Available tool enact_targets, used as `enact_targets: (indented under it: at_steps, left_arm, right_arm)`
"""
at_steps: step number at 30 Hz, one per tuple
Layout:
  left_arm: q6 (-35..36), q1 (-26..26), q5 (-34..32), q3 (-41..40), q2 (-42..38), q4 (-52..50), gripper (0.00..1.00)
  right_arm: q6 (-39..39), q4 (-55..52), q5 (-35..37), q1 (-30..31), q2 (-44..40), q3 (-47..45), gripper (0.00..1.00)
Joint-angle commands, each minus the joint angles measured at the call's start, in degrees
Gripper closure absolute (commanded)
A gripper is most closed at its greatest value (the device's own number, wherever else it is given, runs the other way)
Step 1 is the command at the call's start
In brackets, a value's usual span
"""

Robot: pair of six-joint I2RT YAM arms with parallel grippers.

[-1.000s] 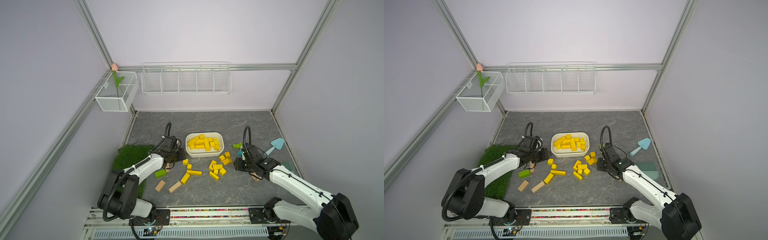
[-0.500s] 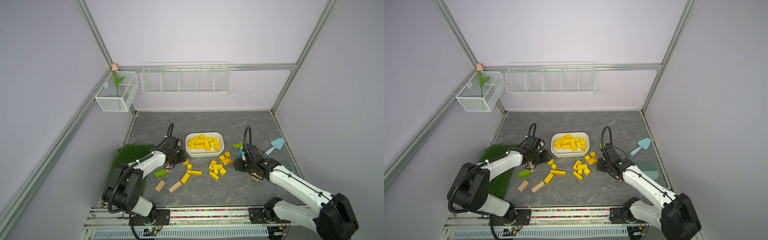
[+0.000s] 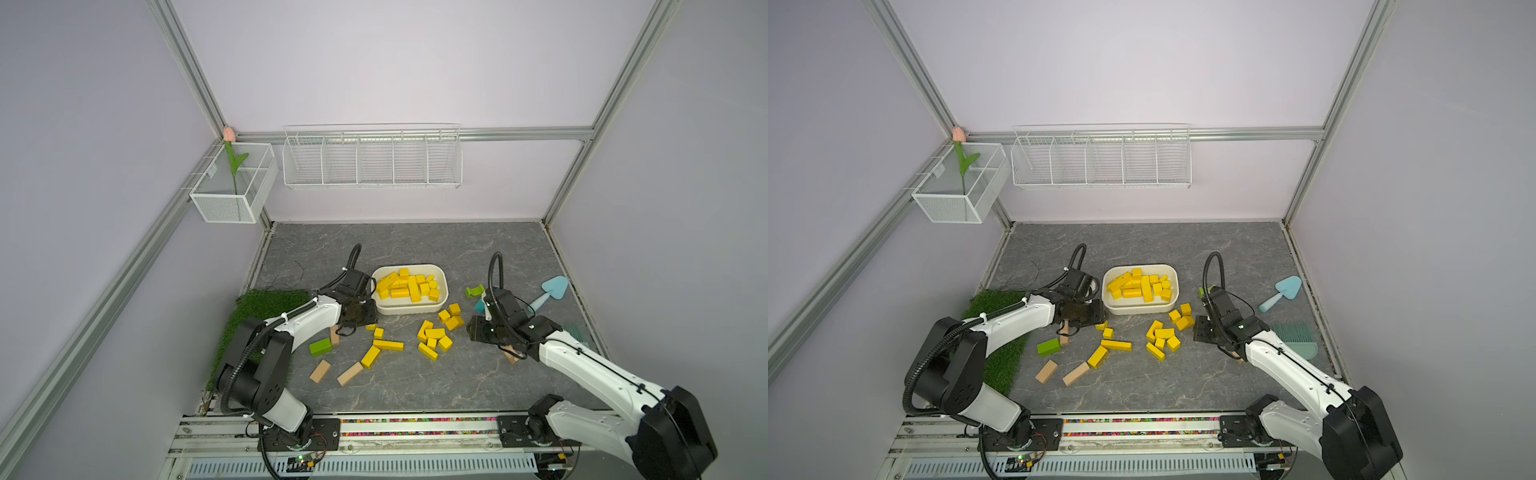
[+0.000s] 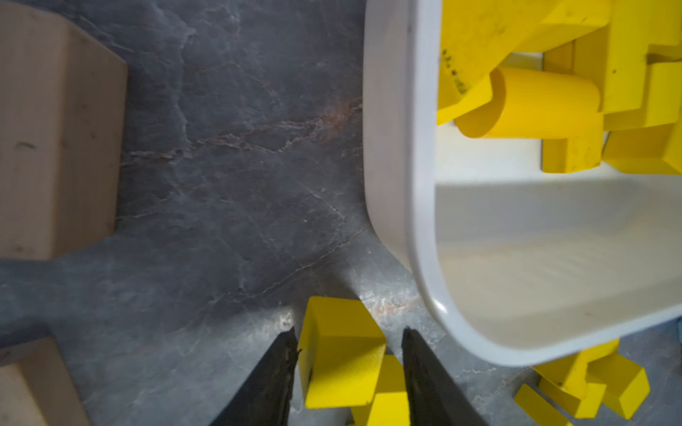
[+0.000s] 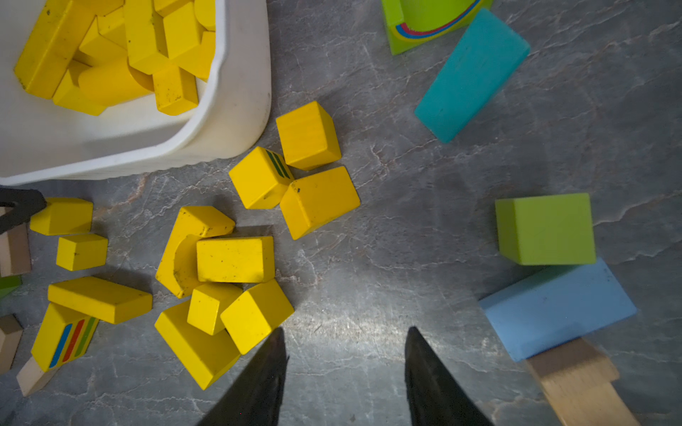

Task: Pick out the yellow building blocks
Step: Pick up the building block from the center of the board.

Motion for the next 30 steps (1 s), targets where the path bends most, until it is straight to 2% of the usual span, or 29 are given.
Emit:
enact_targets:
  at_steps: [1,25,27,30]
  left_arm:
    - [0.6,-1.0,-2.4,2.4,1.4,-2.8,0.51]
    - [0.8,-2.1,-3.4,4.9,4.1,-4.8,0.67]
    - [0.9,-2.1,-3.4,4.9,4.1,-4.8,0.67]
    - [1.1,-2.3,-3.1,4.9,4.1,-5.0,0.52]
  right_arm:
    - [0.8,0.6,-0.7,-0.5,-0.5,-1.1,0.46]
    - [0.8,1.0,-1.2,-0.8,-0.4,-1.2,0.46]
    - [0.8,1.0,-1.2,-0.8,-0.4,-1.3,0.46]
    - [0.8,1.0,-1.3,-0.8,-0.5,-1.2,0.46]
